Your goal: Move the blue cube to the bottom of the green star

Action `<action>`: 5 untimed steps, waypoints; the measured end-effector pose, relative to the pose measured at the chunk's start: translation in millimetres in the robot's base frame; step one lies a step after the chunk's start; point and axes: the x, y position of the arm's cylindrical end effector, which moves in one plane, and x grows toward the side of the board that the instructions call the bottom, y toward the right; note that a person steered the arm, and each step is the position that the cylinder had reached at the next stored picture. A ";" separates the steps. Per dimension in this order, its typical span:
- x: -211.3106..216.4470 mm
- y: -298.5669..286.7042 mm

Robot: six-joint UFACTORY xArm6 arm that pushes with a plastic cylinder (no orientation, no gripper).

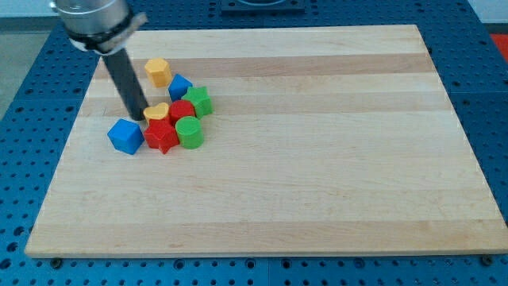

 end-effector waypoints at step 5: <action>12.4 1.4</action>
